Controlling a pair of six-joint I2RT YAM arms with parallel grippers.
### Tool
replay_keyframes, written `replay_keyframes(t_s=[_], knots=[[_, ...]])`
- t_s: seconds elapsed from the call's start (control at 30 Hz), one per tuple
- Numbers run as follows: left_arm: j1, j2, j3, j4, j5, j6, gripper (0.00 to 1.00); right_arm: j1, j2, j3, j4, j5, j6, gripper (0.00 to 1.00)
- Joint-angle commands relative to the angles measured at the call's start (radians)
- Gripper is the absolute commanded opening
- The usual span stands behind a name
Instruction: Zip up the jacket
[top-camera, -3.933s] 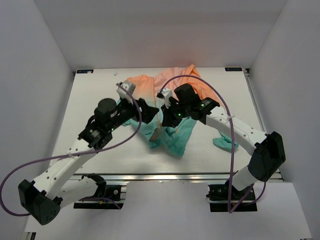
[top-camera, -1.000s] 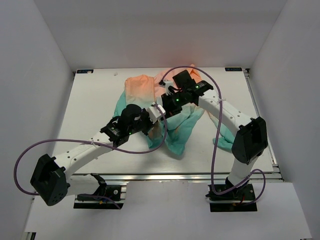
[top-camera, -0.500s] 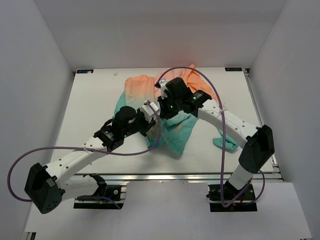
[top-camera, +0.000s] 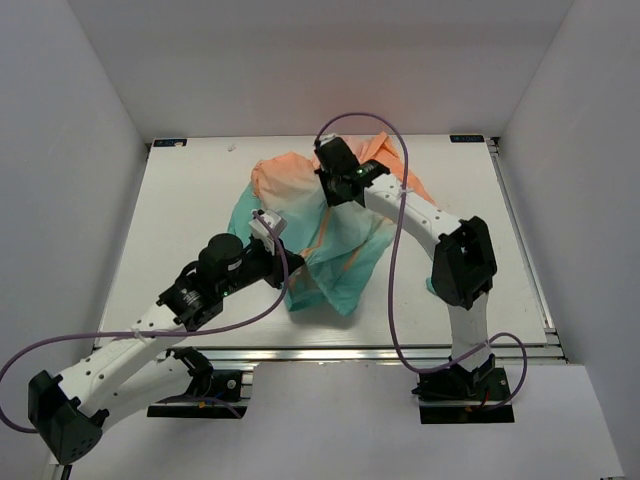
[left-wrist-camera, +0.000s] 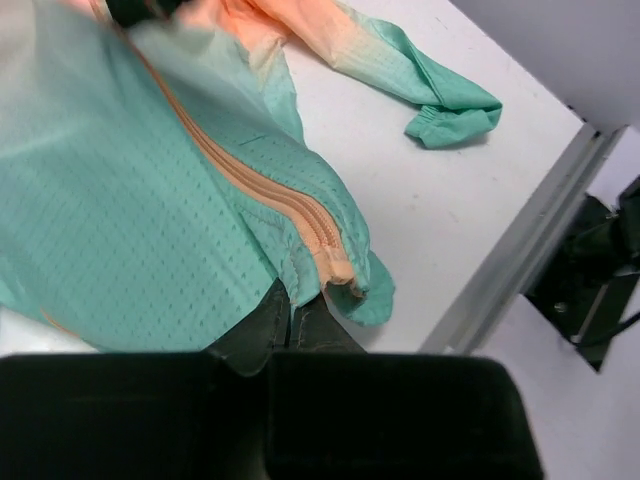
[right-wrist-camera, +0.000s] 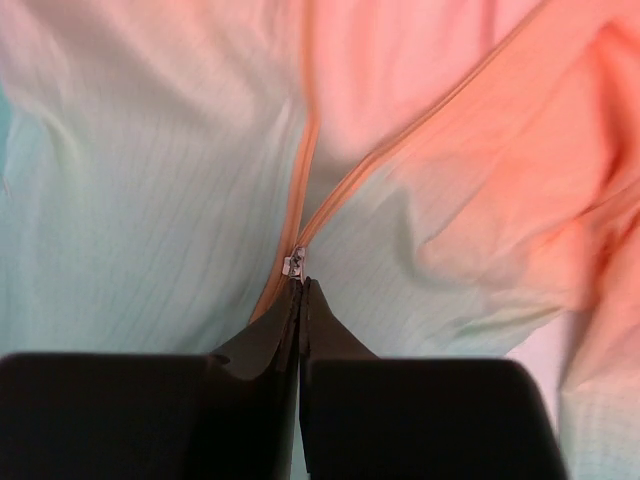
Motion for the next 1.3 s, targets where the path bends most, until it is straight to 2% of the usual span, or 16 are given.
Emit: replay_keyframes(t_s=[0.0, 0.17, 0.33, 0.47, 0.63, 0.77, 0.97, 1.17, 1.27], knots=[[-0.012, -0.062, -0.045, -0.034, 0.061, -0.132, 0.0, -0.085, 0.053, 0.146, 0.048, 0.198, 0.003, 0.0], [-0.012, -0.113, -0.135, -0.029, 0.087, -0.239, 0.0, -0.172, 0.17, 0.313, 0.031, 0.243, -0.01, 0.0], [-0.015, -0.142, -0.177, -0.091, 0.126, -0.336, 0.0, -0.269, 0.221, 0.39, 0.146, 0.287, -0.053, 0.0], [-0.015, -0.183, -0.184, -0.189, 0.12, -0.403, 0.0, -0.35, 0.285, 0.46, 0.204, 0.31, -0.078, 0.0], [-0.013, -0.269, -0.198, -0.347, 0.091, -0.491, 0.0, -0.407, 0.343, 0.469, 0.345, 0.345, -0.173, 0.0], [-0.013, -0.312, -0.223, -0.474, 0.083, -0.549, 0.0, -0.412, 0.402, 0.506, 0.431, 0.368, -0.28, 0.0], [-0.015, -0.337, -0.16, -0.638, 0.026, -0.575, 0.0, -0.432, 0.488, 0.576, 0.535, 0.385, -0.331, 0.0], [-0.015, -0.317, -0.198, -0.649, 0.061, -0.601, 0.0, -0.436, 0.505, 0.552, 0.56, 0.332, -0.371, 0.0], [-0.015, -0.296, -0.181, -0.62, 0.054, -0.597, 0.0, -0.433, 0.43, 0.435, 0.532, 0.134, -0.348, 0.0]])
